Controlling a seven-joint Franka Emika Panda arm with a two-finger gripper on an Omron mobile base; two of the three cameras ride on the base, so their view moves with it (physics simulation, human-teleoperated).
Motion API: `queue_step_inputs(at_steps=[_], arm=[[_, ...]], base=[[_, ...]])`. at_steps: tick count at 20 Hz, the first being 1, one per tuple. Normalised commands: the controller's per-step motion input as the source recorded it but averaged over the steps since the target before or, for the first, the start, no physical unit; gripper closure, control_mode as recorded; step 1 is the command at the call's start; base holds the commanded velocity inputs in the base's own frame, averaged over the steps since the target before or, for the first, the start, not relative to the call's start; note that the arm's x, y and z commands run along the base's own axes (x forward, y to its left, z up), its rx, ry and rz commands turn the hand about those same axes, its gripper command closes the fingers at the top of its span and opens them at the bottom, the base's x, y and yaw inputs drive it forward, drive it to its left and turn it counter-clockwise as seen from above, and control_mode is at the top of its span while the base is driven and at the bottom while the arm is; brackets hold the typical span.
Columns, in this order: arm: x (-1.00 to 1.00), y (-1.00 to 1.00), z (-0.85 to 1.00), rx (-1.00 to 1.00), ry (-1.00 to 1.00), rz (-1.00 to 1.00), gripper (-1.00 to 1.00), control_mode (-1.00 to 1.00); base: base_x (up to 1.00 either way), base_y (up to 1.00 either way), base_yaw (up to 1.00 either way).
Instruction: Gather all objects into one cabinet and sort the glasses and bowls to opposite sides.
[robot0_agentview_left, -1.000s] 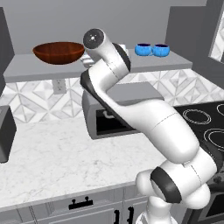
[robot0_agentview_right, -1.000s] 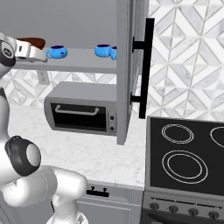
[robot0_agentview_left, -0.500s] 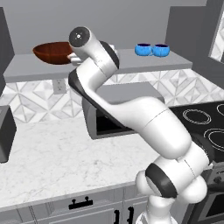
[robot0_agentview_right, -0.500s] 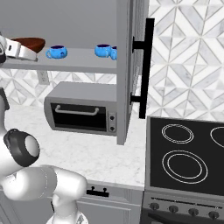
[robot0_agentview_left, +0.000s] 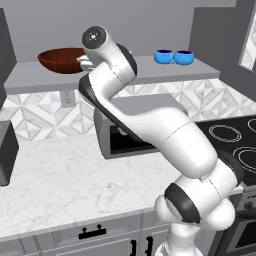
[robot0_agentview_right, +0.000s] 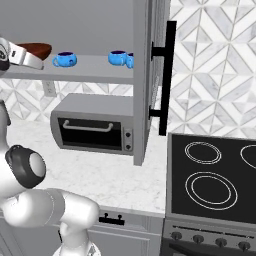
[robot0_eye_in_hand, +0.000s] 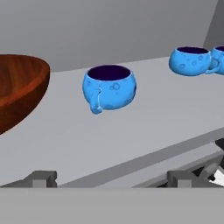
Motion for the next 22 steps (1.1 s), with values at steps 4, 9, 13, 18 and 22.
queue_step_inputs(at_steps=[4, 9, 13, 18, 22], arm=[[0.15, 0.00, 0.00, 0.03, -0.01, 0.00, -1.00, -1.00], [0.21, 0.00, 0.00, 0.04, 0.00, 0.00, -1.00, -1.00], [0.28, -0.01, 0.00, 0.05, 0.00, 0.00, -1.00, -1.00], [0.30, -0.02, 0.00, 0.03, -0.01, 0.00, -1.00, -1.00], [0.23, -0.02, -0.01, 0.03, 0.00, 0.00, -1.00, -1.00]], base=[[0.00, 0.00, 0.00], [0.00, 0.00, 0.00], [0.00, 0.00, 0.00], [0.00, 0.00, 0.00], [0.00, 0.00, 0.00]])
